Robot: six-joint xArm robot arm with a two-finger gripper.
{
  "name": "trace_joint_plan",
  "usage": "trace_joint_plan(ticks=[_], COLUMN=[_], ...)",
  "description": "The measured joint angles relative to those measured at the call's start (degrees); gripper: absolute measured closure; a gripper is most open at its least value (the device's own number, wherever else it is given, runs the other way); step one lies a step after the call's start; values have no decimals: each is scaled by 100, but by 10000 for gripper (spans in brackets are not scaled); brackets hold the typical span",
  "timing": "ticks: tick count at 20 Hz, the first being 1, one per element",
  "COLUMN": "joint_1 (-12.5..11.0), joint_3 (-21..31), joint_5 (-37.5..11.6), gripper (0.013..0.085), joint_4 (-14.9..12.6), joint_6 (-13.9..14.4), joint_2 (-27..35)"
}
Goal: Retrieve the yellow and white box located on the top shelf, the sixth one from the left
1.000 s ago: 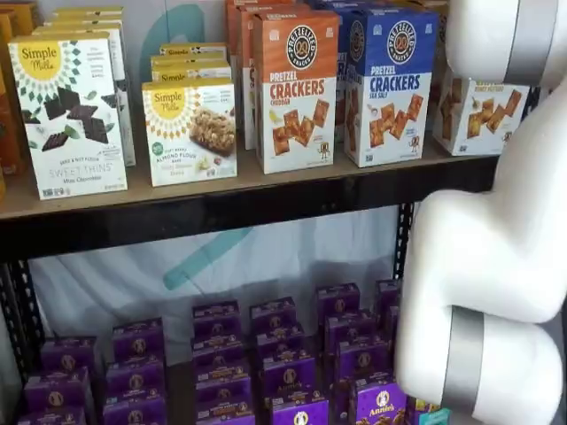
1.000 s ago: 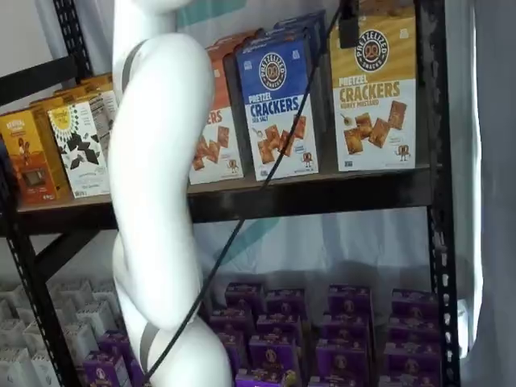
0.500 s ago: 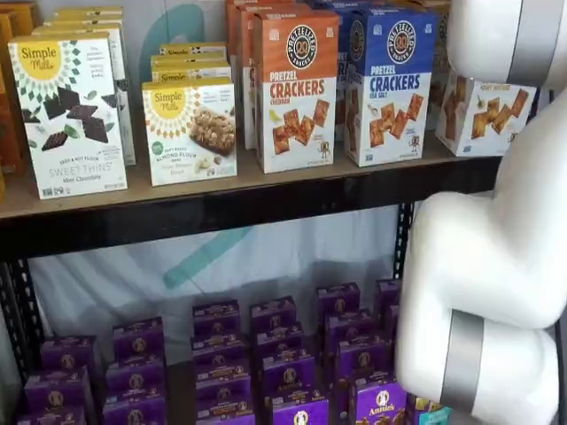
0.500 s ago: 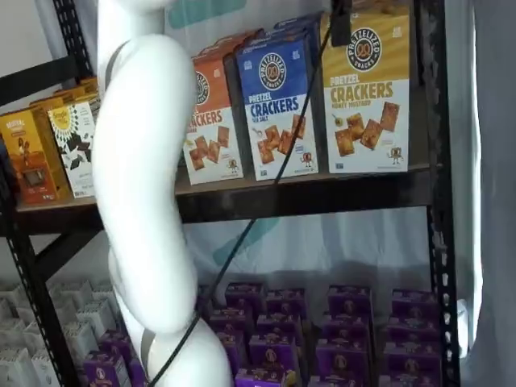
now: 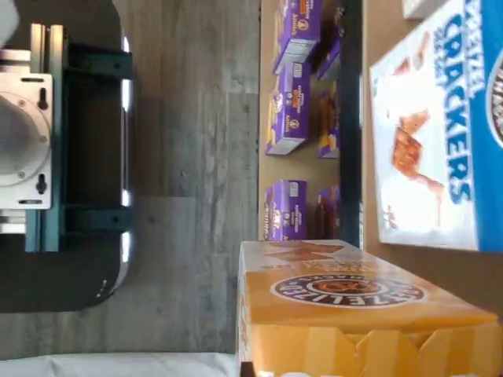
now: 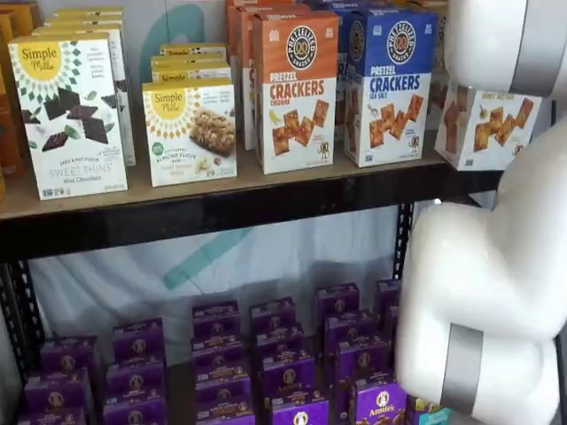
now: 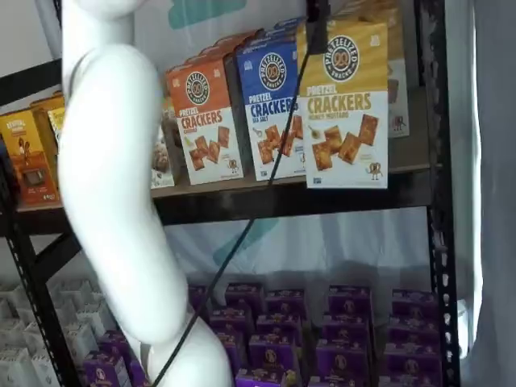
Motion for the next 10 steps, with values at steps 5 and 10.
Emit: trace_joint_plan(ticks=[5, 10], joint_1=[313, 634], joint_3=[630, 1090], joint_5=[65, 152], gripper=[410, 410], joint_4=[-176, -274], joint_6=[223, 498], joint_2=[-565, -987])
